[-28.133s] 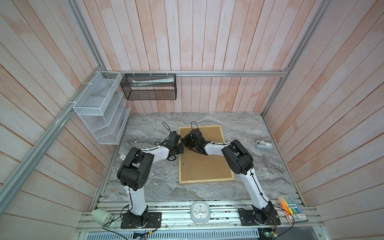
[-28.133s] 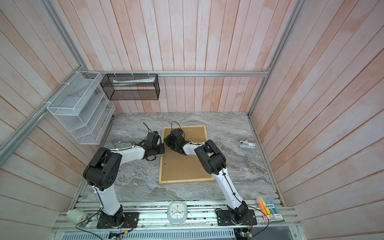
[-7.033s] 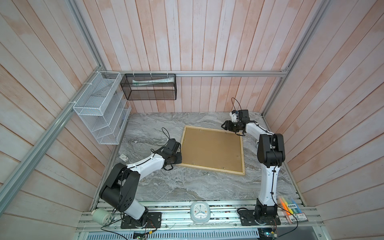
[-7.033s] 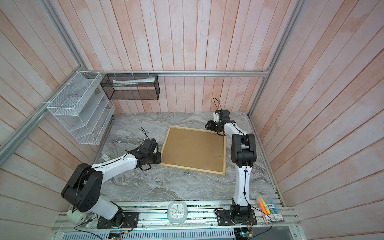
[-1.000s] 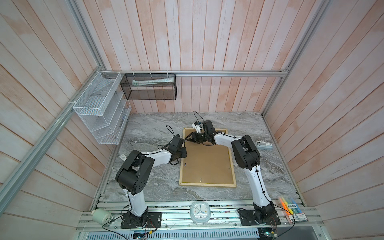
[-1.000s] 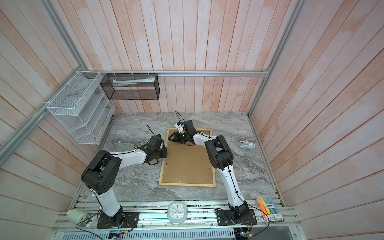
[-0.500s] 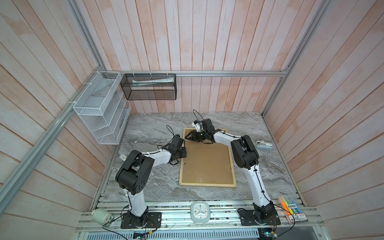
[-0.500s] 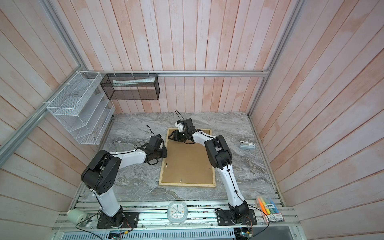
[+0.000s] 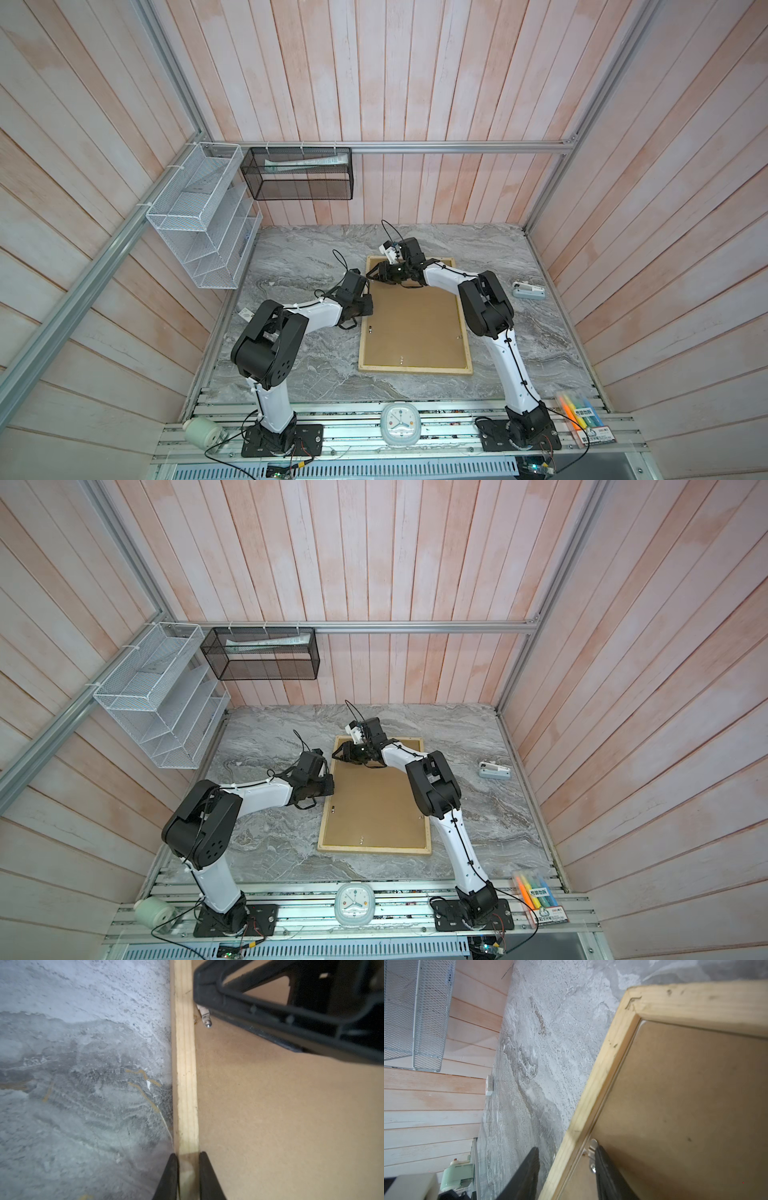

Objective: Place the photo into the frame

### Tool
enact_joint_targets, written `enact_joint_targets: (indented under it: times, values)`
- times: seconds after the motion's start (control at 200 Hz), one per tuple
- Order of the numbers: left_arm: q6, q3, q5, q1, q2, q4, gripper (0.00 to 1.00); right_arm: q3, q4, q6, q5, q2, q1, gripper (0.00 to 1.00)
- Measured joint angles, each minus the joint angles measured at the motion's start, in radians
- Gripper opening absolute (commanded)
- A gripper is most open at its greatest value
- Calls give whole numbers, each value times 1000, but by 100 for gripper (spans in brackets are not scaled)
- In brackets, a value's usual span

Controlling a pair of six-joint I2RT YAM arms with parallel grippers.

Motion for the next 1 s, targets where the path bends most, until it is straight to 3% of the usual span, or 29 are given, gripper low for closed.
enact_joint_targets:
  times: [0.765, 1.0]
  values:
    - [0, 3, -1, 0, 0, -12, 11, 73, -58, -94, -77, 44, -1, 46]
    - [-11, 3, -5, 0, 0, -12, 11, -107, -40, -92, -80, -73, -35, 47]
